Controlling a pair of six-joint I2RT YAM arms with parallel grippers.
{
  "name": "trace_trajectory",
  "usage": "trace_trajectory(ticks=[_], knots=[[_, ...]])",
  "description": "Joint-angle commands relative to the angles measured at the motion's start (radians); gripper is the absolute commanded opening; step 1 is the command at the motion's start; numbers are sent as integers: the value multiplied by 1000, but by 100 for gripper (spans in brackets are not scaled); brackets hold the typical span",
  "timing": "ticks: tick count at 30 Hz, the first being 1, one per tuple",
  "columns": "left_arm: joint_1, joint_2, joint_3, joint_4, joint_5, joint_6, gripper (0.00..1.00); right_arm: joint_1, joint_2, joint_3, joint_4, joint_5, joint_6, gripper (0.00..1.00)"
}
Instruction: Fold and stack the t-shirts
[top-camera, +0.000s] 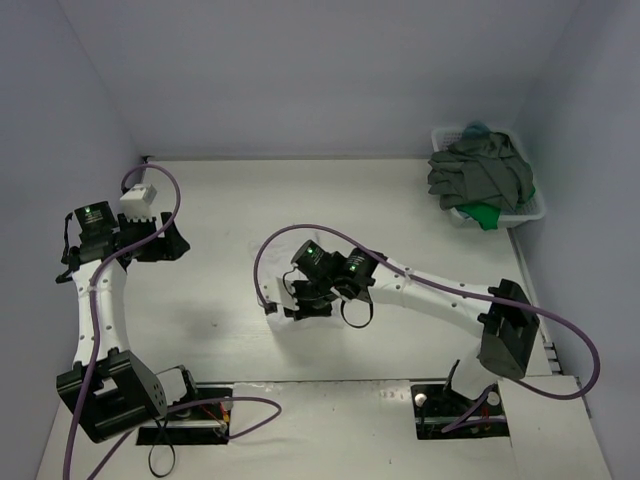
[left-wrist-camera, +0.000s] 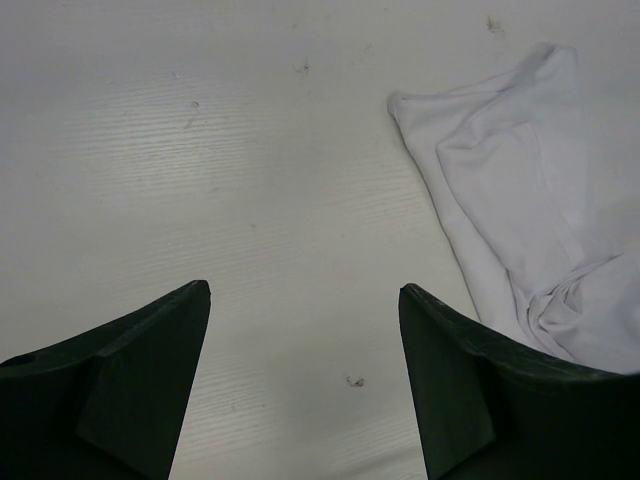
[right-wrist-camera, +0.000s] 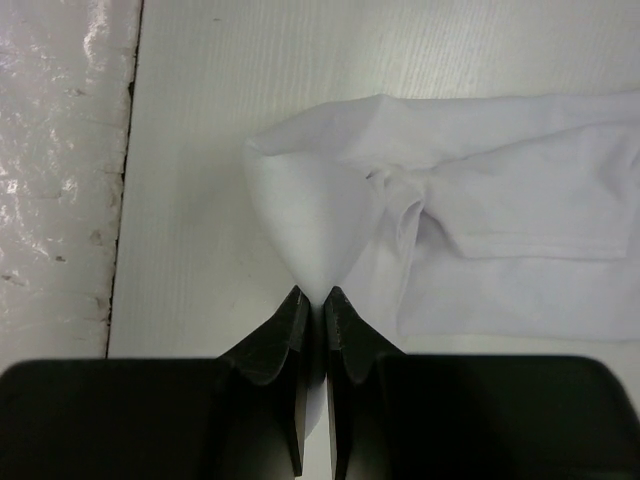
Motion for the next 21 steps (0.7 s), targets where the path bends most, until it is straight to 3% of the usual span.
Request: trace_trajectory(ticks=[1,12,21], knots=[[9,0,58,15,30,5,71,-26,26,83,10,-10,-51,0],[7,46,50,34,30,8,71,-174,169,278,7,-81,-171,0],[7,70,47,51,46,2,71,-228,294,430,9,-114,-219,0]])
